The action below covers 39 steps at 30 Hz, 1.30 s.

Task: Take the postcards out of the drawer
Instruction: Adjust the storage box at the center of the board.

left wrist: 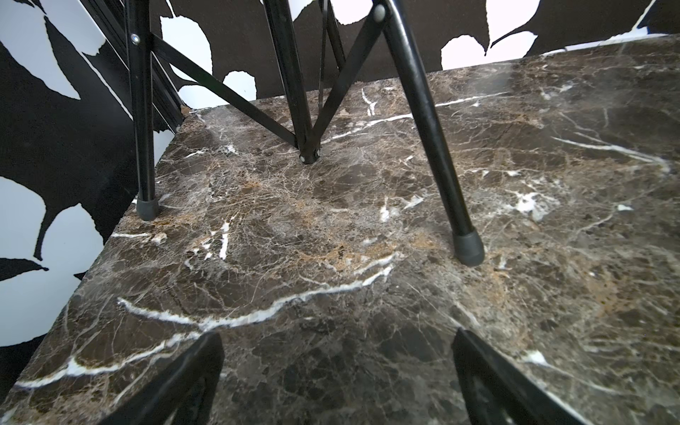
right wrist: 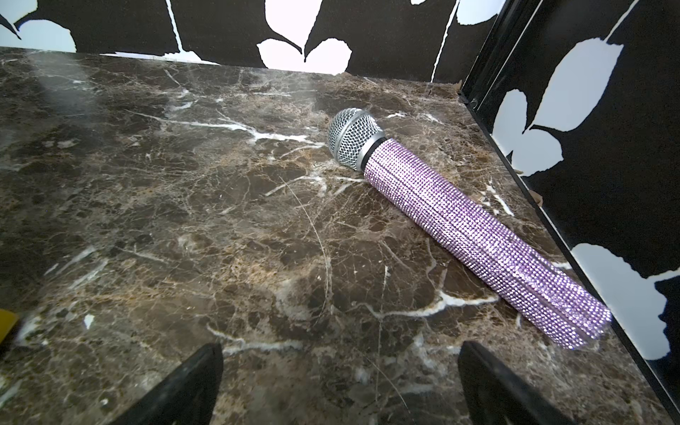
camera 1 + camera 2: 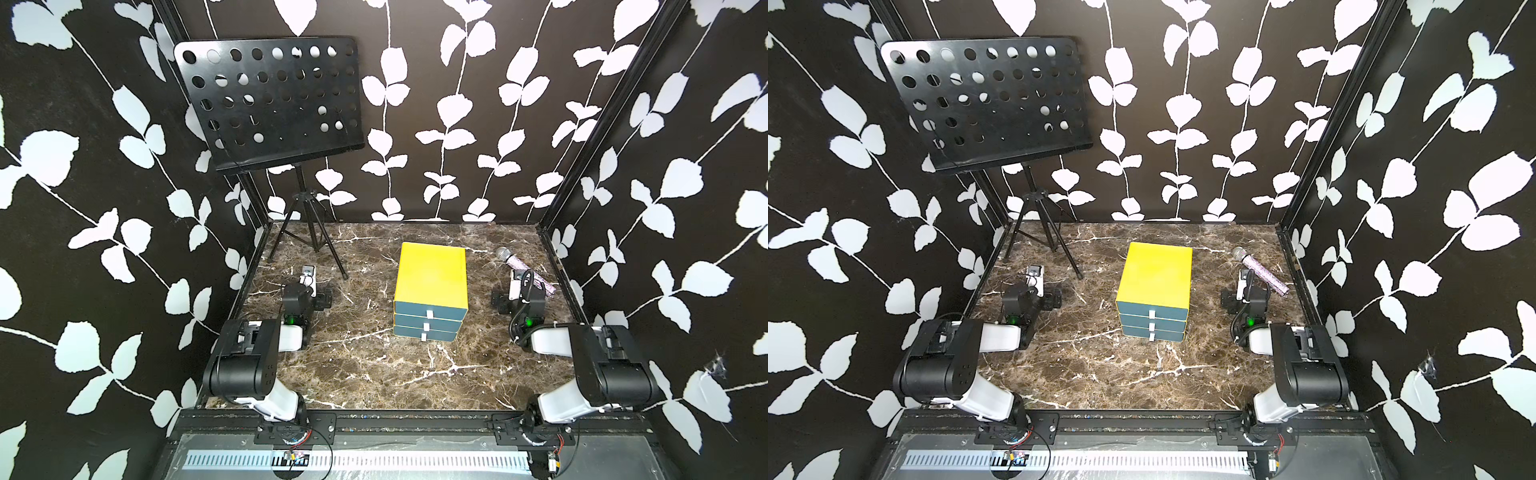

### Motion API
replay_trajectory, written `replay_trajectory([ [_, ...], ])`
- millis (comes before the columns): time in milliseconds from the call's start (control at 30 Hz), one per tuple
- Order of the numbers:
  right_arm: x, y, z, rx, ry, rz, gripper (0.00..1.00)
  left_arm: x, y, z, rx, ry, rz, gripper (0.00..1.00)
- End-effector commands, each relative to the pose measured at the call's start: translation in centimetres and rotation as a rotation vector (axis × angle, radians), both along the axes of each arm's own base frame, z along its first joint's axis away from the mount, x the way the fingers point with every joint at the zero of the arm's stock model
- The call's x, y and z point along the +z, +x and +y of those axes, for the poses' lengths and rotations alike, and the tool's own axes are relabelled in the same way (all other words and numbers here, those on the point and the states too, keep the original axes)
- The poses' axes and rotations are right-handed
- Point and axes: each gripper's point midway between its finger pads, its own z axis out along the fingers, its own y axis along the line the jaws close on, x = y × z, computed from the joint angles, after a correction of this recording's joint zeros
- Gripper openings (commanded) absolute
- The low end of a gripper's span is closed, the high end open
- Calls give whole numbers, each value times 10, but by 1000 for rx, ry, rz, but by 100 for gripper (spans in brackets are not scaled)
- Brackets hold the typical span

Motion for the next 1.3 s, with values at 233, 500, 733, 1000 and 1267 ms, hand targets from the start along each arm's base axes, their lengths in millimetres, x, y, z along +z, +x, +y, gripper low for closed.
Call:
replay_trajectory([
  [233, 27, 11, -6, -38, -8, -58, 99, 24, 6, 10, 62, 10, -25, 99],
  [500, 46, 1, -12, -119, 65, 72, 99, 72, -19, 24, 207, -89, -27, 99],
  [733, 74, -32, -2, -182, 253, 214, 99, 106, -58, -11, 138, -332, 50, 99],
  [1000, 97, -54, 70, 59, 602, 278, 99, 148, -82, -111, -157, -619, 98, 99],
  [1267, 123, -79, 137, 310, 771, 282, 99, 179, -76, -225, -442, -776, 179, 99],
])
